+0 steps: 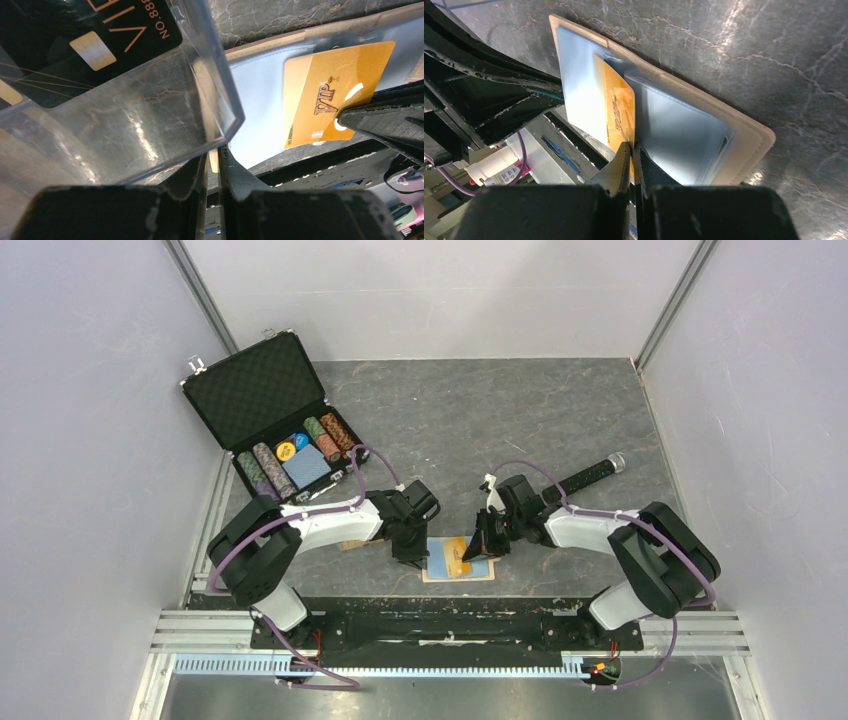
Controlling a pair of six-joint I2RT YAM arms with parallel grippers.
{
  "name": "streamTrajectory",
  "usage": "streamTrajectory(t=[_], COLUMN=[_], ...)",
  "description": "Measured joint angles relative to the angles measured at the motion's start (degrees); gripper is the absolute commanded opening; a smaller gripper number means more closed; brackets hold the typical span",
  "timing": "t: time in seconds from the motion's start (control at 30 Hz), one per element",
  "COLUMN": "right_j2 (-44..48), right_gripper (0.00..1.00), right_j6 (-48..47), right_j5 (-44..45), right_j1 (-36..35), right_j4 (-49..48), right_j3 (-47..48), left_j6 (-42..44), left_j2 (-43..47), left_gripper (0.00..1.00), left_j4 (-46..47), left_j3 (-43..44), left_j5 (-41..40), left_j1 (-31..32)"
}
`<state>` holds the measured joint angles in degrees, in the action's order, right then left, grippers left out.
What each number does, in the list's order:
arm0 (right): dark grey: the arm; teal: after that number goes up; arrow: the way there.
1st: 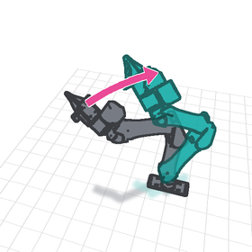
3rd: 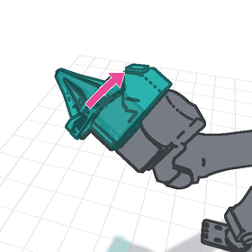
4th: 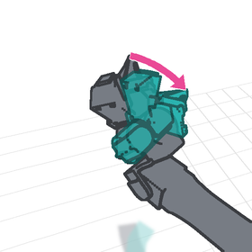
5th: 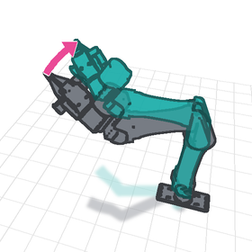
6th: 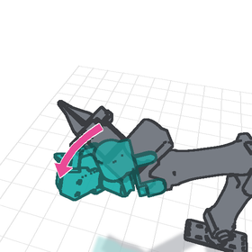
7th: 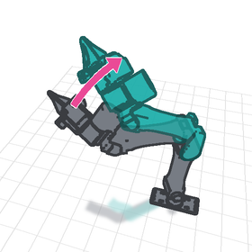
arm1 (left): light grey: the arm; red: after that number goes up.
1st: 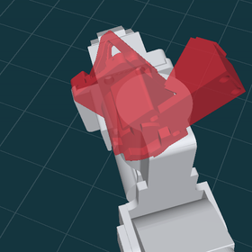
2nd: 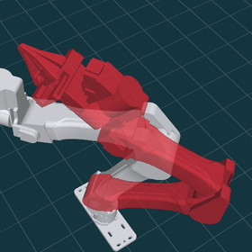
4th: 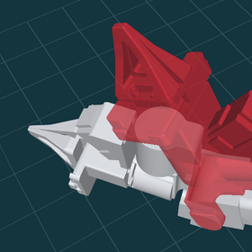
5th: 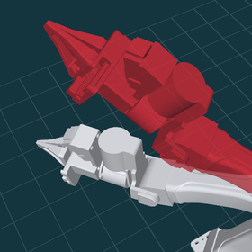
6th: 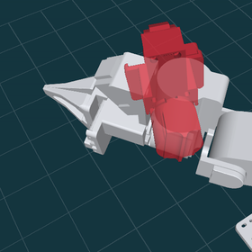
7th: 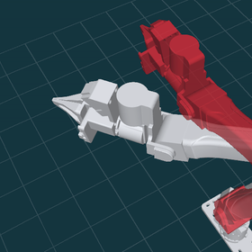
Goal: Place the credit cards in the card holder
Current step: Insert the credit card into the card slot.
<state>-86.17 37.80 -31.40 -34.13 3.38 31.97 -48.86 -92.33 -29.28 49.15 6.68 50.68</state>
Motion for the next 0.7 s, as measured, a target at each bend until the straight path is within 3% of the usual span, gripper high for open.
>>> streamTrajectory(t=[0.4, 0.6, 0.7], right_j2=[-0.7, -1.5, -1.7], right_gripper=[0.01, 0.10, 0.25], right_j6=[4.9, 6.0, 5.4], right_j5=[2.9, 5.4, 6.8], right_j1=[-4.4, -7.1, -7.9], right_j4=[-6.4, -7.0, -4.5], right_j3=[-1.2, -0.2, 1.5], left_j6=[0.0, -0.1, -0.1], left_j2=[-0.1, -0.1, -0.2], left_gripper=[0.17, 0.09, 0.06], left_j4=[-0.2, -0.3, -0.5], left_j3=[0.1, 0.1, 0.2], left_j5=[-0.1, -0.2, -0.2], left_j1=[0.1, 0.1, 0.1])
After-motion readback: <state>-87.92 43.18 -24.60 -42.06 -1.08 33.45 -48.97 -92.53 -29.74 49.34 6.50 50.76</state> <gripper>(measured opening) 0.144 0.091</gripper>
